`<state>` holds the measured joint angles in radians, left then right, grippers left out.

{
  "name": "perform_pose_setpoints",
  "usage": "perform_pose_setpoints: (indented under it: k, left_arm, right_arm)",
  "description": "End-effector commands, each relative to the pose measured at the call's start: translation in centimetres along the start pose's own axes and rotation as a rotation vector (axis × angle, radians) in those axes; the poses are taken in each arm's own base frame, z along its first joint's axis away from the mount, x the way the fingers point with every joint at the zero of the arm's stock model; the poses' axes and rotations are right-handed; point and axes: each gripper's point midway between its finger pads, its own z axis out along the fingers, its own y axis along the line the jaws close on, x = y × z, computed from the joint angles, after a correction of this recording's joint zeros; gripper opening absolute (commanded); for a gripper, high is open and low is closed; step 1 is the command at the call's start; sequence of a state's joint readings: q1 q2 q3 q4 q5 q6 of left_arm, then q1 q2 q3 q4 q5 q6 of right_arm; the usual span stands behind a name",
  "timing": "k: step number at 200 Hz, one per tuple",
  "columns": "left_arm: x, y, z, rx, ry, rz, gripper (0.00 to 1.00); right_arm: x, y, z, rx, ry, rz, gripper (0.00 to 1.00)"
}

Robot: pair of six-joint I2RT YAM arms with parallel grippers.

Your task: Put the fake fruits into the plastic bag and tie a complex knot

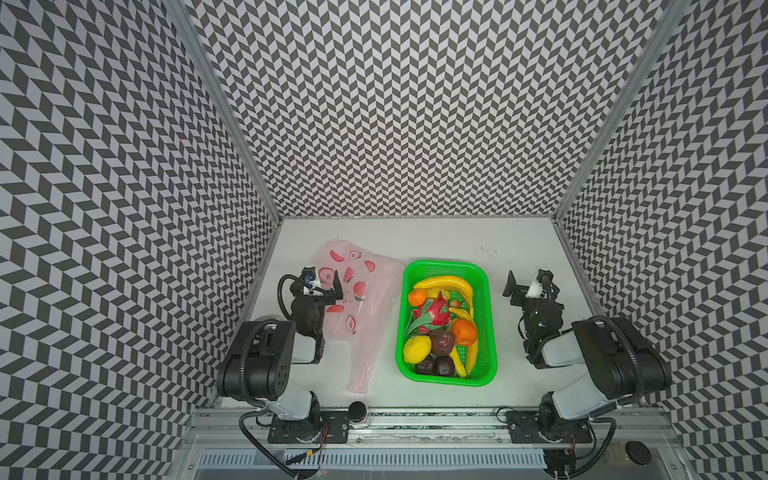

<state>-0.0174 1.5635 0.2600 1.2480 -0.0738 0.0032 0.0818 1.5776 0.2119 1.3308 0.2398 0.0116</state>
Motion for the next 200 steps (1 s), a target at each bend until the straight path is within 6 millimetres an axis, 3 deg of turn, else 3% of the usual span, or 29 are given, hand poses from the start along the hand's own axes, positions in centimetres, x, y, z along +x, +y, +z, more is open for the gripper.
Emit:
perform_pose_setpoints:
  k: [1, 170, 200]
  left_arm:
    - [-0.3, -0.1, -0.2, 0.003, -0.015, -0.004, 1.0]
    - [-0.3, 0.0, -0.2, 0.012, -0.016, -0.009, 1.0]
    - [-1.9, 0.5, -1.9, 0.025, -0.091, -0.042, 1.0]
  right_arm:
    - [-1.3, -0.2, -0.1, 0.012, -0.05, 0.021, 0.99]
    - [-1.4, -0.2, -0.1, 0.012, -0.055, 0.022, 0.99]
    - [-2.5, -0.6, -1.1, 0.019, -0.096, 0.034, 0.99]
